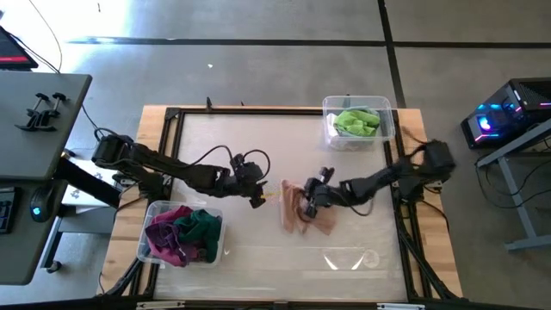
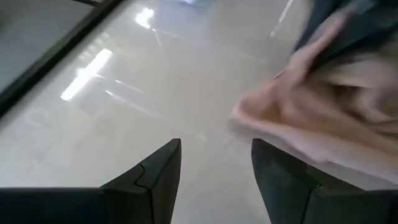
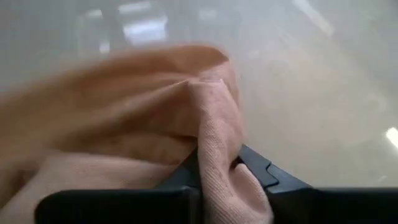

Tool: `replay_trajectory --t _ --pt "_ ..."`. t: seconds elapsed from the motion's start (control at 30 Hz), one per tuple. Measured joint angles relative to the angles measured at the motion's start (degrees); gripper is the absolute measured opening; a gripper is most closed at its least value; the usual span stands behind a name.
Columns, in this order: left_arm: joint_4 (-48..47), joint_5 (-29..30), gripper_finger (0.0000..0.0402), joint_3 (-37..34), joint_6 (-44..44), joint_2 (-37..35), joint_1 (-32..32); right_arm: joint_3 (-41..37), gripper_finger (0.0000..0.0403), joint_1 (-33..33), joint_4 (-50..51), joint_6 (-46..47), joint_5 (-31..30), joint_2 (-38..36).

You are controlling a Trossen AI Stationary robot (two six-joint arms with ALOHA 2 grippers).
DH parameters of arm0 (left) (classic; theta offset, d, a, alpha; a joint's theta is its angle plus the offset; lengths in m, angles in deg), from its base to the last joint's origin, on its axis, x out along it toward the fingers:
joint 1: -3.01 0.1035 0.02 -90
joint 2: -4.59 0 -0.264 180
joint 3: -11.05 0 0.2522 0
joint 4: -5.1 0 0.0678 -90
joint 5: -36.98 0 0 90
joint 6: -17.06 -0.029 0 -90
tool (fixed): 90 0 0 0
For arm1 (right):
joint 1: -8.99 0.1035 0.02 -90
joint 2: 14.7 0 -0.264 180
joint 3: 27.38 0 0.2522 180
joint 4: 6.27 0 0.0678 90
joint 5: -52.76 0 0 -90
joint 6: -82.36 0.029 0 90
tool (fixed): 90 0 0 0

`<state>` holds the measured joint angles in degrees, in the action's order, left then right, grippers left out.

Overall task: Sort towels by color in basket
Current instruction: Put the brown towel into the top transparent bin

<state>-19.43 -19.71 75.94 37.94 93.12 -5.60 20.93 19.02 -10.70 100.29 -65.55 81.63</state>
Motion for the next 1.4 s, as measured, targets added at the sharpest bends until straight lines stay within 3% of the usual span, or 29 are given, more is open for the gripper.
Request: replay_trajectory --t 0.17,0.27,0.4,0.53,0.6,0.73,0.87,0.97,1.07,1.4 --pt "0.2 4.0 0.0184 0.0 0.0 0.0 -1.1 3.7 0.0028 5.2 21.2 -0.1 -13.9 -18.1" --pt "1.1 5.2 0.0184 0.0 -0.3 0.0 -1.4 8.8 0.0019 5.3 36.1 -6.0 -24.1 -26.6" --pt "2.2 6.2 0.0184 0.0 -2.8 0.0 -1.7 17.1 0.0019 1.8 45.5 -24.3 -39.2 -33.4" --pt "3.9 6.4 0.0184 0.0 -4.2 0.0 -1.6 24.7 0.0026 -10.0 43.2 -51.7 -41.0 -35.6" --pt "5.1 6.4 0.0184 0.0 -5.5 0.0 -1.6 27.1 0.0026 -18.9 42.8 -60.8 -35.9 -35.6" --pt "5.9 6.4 0.0184 0.0 -7.1 0.1 -1.9 26.9 0.002 -37.2 43.3 -70.8 -14.5 -35.5" --pt "6.3 6.4 0.0184 0.0 -8.0 0.1 -2.0 22.6 0.0025 -50.2 44.5 -71.3 5.8 -33.7" --pt "6.5 6.4 0.0184 0.0 -8.1 0.1 -2.0 19.4 0.003 -55.2 43.9 -69.2 16.1 -30.6" --pt "6.6 6.4 0.0184 0.0 -8.2 0.1 -2.0 17.5 0.0031 -57.5 43.6 -69.6 20.2 -26.7" --pt "10.6 6.6 0.0184 0.0 -10.6 0.1 -1.9 17.5 0.0053 -60.3 42.9 -66.8 22.6 -16.7"
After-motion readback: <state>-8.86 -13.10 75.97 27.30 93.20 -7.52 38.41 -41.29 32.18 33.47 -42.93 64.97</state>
